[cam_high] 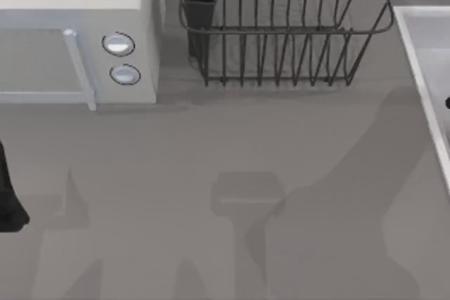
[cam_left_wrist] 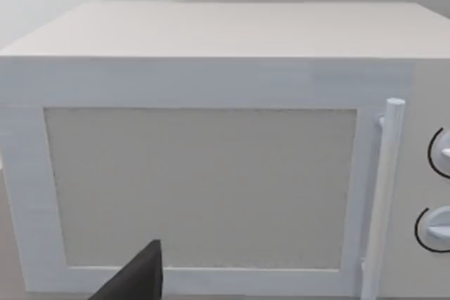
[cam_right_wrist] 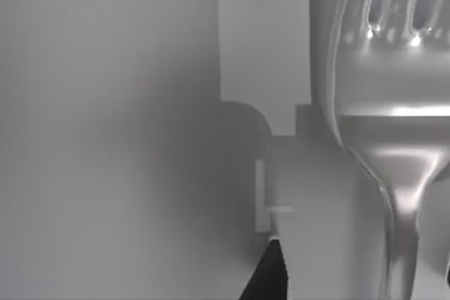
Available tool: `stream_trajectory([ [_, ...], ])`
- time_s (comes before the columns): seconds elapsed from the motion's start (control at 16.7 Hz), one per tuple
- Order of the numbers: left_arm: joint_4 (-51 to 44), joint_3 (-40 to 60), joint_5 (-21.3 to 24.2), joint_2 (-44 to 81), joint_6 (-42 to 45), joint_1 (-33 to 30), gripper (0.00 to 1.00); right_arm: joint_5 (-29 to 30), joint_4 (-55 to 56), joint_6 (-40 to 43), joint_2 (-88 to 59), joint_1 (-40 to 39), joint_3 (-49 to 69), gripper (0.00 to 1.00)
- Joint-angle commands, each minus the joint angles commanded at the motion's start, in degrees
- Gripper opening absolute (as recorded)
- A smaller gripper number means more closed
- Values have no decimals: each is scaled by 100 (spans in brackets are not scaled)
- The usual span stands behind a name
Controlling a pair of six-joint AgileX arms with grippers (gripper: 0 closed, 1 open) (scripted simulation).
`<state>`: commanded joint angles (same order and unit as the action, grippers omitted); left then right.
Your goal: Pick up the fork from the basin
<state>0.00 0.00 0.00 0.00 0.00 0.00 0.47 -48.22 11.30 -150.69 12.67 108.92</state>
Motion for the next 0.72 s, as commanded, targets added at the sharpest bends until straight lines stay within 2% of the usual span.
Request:
stream_trajectory([
  [0.06,0,0,0,0,0,0,100,0,0,0,0,0,0,2],
  [0.12,0,0,0,0,0,0,100,0,0,0,0,0,0,0],
  [0.72,0,0,0,0,0,0,100,-54,-159,-46,292,-16,158,0],
])
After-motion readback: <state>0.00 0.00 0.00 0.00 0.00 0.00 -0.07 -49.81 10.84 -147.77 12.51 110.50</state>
